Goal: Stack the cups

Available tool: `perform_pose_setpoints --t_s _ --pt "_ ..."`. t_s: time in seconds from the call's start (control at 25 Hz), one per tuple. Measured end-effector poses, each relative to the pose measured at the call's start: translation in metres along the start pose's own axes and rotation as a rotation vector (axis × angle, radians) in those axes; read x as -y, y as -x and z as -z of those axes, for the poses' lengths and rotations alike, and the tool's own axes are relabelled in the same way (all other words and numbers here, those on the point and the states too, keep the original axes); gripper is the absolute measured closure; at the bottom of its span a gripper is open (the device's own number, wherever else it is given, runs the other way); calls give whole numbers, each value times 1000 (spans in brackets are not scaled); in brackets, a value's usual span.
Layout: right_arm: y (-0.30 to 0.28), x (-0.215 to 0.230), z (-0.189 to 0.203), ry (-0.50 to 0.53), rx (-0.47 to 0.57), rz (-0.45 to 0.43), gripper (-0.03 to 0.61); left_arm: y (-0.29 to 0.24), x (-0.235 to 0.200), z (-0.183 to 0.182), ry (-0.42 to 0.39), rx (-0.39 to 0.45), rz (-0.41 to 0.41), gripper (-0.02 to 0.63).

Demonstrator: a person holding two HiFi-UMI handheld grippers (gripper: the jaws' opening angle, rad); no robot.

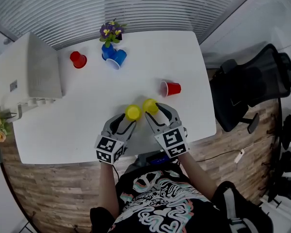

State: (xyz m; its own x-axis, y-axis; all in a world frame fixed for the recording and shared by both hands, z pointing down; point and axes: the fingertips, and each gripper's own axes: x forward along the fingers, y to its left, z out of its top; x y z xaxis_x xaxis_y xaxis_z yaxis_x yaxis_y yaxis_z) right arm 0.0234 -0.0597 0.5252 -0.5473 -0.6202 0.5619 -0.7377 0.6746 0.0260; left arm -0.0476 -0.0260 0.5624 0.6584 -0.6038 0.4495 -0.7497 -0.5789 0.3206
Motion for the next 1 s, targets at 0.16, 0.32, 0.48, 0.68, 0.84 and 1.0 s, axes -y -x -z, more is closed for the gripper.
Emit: perform_pose_setpoints --t_s 0.16,0.32,0.48,0.68,0.84,1.0 --pt "-3 -3 9 -10 -17 -36 401 -8 1 0 -1 -5 5 405" --pt "-1 -10 8 -18 -7 -54 400 -11 -1 -2 5 4 -3 405" --pt "2 -8 8 -31 11 -62 391 -10 -4 -8 20 32 -8 405" --pt "14 4 -6 -68 74 -59 391 5 -17 -28 48 101 -43 387" --pt "17 14 -10 -86 91 -50 394 10 -25 -45 51 129 -28 382" --pt "9 13 5 -94 48 -78 399 1 -17 -37 39 81 22 379"
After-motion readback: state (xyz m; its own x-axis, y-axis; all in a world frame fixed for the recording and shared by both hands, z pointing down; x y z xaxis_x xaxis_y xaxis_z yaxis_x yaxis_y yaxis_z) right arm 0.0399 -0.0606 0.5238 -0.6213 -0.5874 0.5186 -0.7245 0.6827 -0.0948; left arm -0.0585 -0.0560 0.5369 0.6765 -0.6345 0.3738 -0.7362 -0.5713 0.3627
